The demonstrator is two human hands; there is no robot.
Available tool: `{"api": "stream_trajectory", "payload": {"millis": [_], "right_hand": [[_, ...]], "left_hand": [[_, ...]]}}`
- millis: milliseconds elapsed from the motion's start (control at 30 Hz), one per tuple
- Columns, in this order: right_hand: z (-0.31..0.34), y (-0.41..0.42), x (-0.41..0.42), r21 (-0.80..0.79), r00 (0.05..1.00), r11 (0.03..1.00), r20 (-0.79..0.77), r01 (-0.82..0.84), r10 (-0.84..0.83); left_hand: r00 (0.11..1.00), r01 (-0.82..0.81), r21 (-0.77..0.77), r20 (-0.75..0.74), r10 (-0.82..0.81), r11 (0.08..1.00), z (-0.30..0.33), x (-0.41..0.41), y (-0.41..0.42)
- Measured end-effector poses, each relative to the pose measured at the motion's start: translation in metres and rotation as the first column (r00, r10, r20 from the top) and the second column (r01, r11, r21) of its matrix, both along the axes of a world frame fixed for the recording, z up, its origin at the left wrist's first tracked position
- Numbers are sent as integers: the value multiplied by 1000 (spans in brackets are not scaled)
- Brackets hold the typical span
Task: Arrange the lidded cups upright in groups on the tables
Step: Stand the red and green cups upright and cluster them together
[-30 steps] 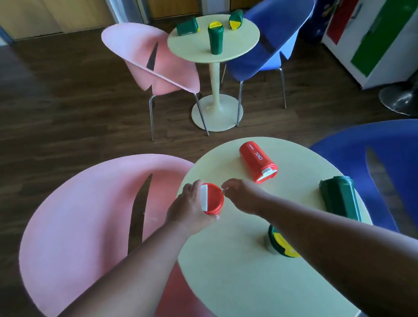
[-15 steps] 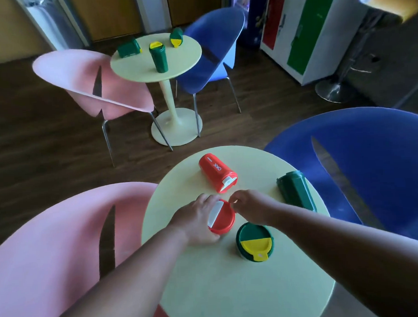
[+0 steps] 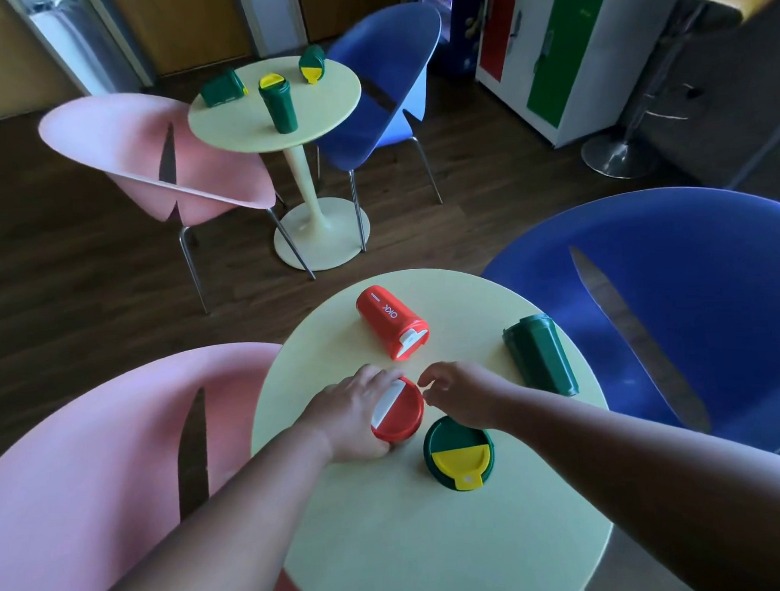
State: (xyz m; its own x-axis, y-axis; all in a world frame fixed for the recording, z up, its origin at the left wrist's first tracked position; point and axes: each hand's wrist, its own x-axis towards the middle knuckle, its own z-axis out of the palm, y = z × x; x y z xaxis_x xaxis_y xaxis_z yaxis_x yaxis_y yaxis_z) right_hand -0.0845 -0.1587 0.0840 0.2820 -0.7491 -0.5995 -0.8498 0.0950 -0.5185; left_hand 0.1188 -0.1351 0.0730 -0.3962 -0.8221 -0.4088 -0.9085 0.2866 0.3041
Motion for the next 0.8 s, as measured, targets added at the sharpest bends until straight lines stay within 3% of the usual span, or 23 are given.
{"api": "stream_trajectory", "payload": {"millis": [267,400,567,800], "right_hand": [[16,2,-41,-85,997,994,37,74,-71],[16,-6,-83,-193,971,951,43,239,-235],[10,-27,-133,-223,905,877,112,426,-411],[-22,-67,-210,-146,855,845,171,514,-490]], "left_hand": [[994,-55,74,-85,62,996,9,10,-4],[991,-62,21,-118,64,998,31,1,-22],[970,-147,-9,-196,142,989,42,-60,-47],[906,-298,134,-274,324,945,7,-178,-82]]}}
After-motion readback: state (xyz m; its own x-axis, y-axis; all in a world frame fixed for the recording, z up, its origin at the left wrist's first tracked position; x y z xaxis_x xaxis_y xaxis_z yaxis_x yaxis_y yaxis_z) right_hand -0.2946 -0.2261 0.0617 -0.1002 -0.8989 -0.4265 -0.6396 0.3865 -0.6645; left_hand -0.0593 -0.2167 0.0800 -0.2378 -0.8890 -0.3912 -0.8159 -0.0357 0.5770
